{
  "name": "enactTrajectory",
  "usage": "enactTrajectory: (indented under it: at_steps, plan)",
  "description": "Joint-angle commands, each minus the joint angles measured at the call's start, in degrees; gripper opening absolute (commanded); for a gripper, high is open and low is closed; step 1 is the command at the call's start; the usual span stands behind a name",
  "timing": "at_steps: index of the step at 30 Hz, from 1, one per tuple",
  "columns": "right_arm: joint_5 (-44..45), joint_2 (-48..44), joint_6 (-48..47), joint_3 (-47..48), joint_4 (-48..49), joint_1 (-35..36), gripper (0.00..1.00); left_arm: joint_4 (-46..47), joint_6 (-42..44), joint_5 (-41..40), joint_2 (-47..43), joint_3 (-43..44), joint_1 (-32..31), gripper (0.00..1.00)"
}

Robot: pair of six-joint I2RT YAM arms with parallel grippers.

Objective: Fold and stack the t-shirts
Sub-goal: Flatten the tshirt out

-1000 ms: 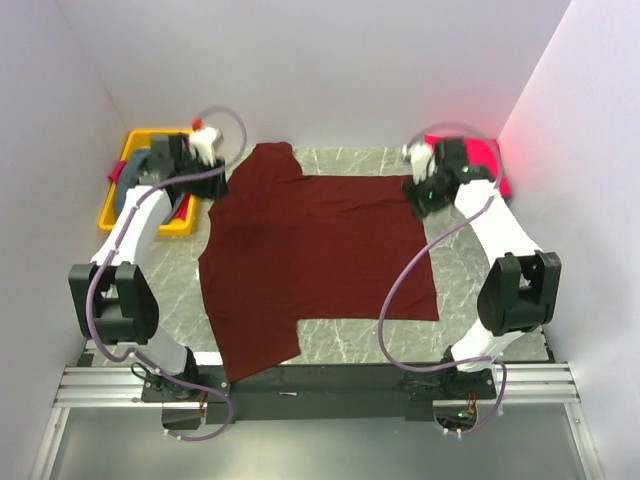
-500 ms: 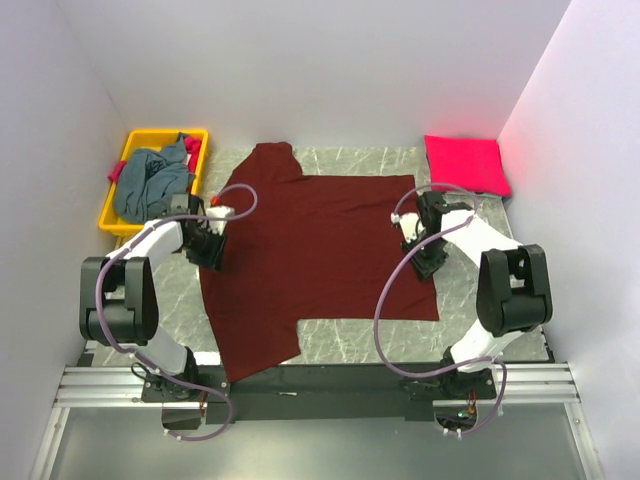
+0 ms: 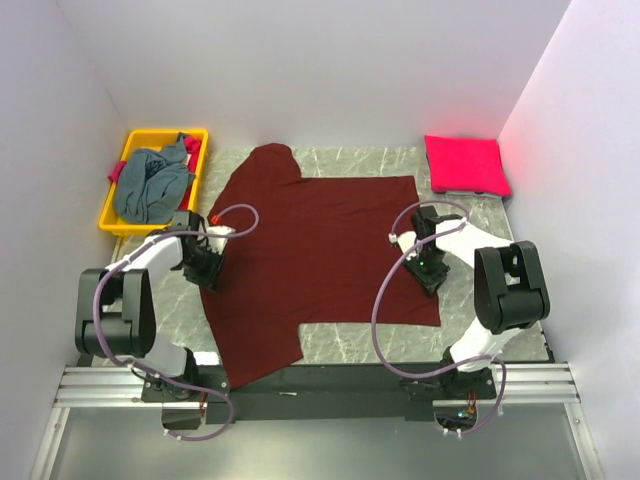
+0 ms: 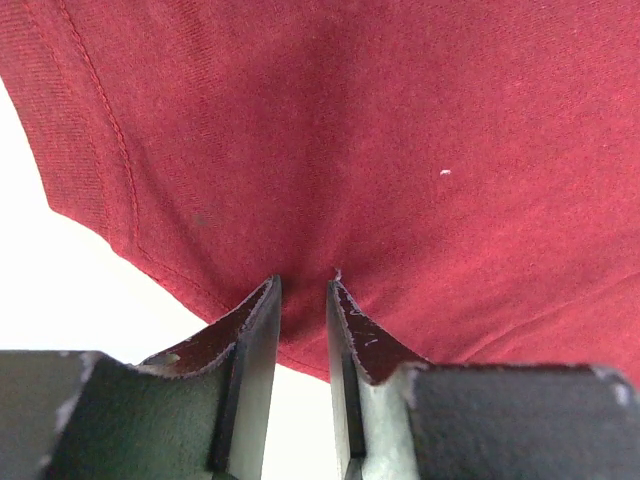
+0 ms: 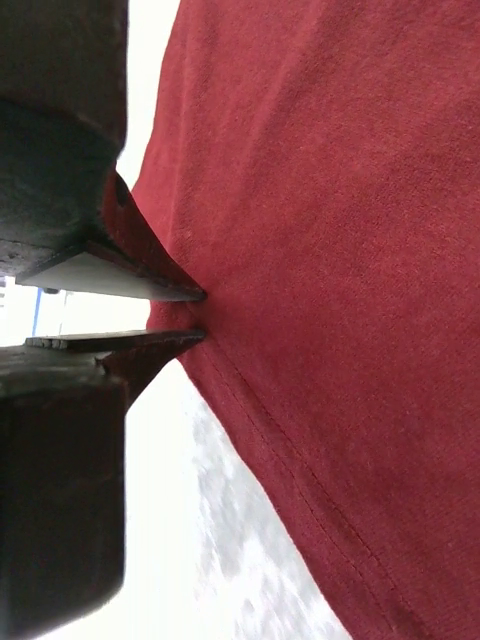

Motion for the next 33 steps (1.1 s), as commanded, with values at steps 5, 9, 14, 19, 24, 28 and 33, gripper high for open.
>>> enactTrajectory:
  at_steps: [5,9,14,19,24,28,33]
  plan:
    - [0.3,-6.2,-2.7,0.6,-7.4,0.4,0.24,-8.0,2.2,1.9,-5.6,-1.0,-0.8,0.32]
    - [-4.5,-9.3,-1.2,7.9,-10.0,0.4,0.32,-10.4,1.4,4.6,-7.1,5.5,-0.8,0.36]
    - [-6.8,-5.5,0.7,12.0,-10.0,0.6,0.34,-6.8,-1.6,4.4,-4.2,11.3,-0.8,0.40]
    - [-5.8,-1.4,1.5,10.4,-5.7,1.2,0.34,-3.0,-2.6,1.8,1.5,12.1,-0.8,0.41]
    - [-3.0,4.0,0.9,8.3,-2.1,1.3,0.33,-0.1,-2.7,0.4,4.6,9.7,-0.8,0.41]
    - [0.0,5.8,-0.3,6.7,0.4,1.3,0.33,0.8,-2.0,-0.6,4.3,5.1,-0.8,0.41]
    - [2.6,6.4,-1.8,5.3,1.1,1.2,0.33,-0.1,-0.7,-1.7,1.7,-1.5,-1.2,0.39]
